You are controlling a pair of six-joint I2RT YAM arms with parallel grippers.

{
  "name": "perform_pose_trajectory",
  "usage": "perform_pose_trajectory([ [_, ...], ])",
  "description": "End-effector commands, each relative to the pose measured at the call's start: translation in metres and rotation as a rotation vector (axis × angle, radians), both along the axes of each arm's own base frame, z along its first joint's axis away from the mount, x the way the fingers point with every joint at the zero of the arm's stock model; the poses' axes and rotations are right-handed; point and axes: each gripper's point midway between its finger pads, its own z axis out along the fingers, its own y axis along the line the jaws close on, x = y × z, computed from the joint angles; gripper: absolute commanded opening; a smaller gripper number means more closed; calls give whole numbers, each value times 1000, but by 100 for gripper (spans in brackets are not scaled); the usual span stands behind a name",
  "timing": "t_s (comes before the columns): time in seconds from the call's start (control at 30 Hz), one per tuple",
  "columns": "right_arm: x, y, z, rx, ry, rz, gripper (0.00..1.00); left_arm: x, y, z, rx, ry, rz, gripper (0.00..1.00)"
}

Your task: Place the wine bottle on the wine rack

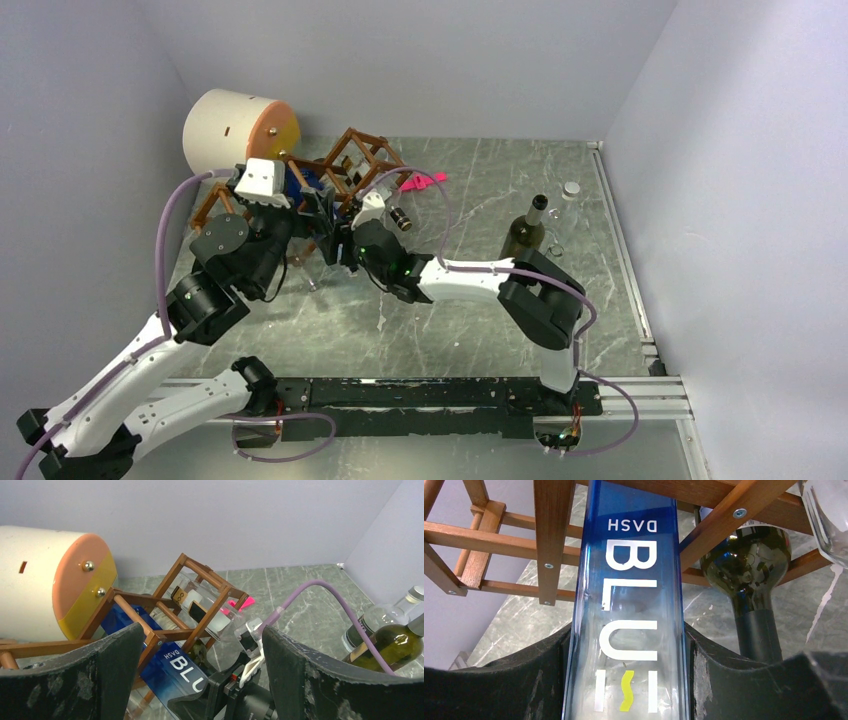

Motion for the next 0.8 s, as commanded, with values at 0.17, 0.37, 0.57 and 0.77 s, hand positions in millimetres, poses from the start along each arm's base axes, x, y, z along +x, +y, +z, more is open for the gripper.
perform_pose_trajectory([
  [0.17,29,14,75,188,-122,-58,26,12,3,-1,-9,99,88,93],
  [0.37,34,20,70,173,-100,-40,35,24,-1,-4,-22,143,74,94],
  [0.57,45,22,64,162,-92,-60,45,40,1,-6,-63,202,50,92],
  [0.77,53,21,60,149,-90,-89,50,57,19,-23,-100,277,80,91],
])
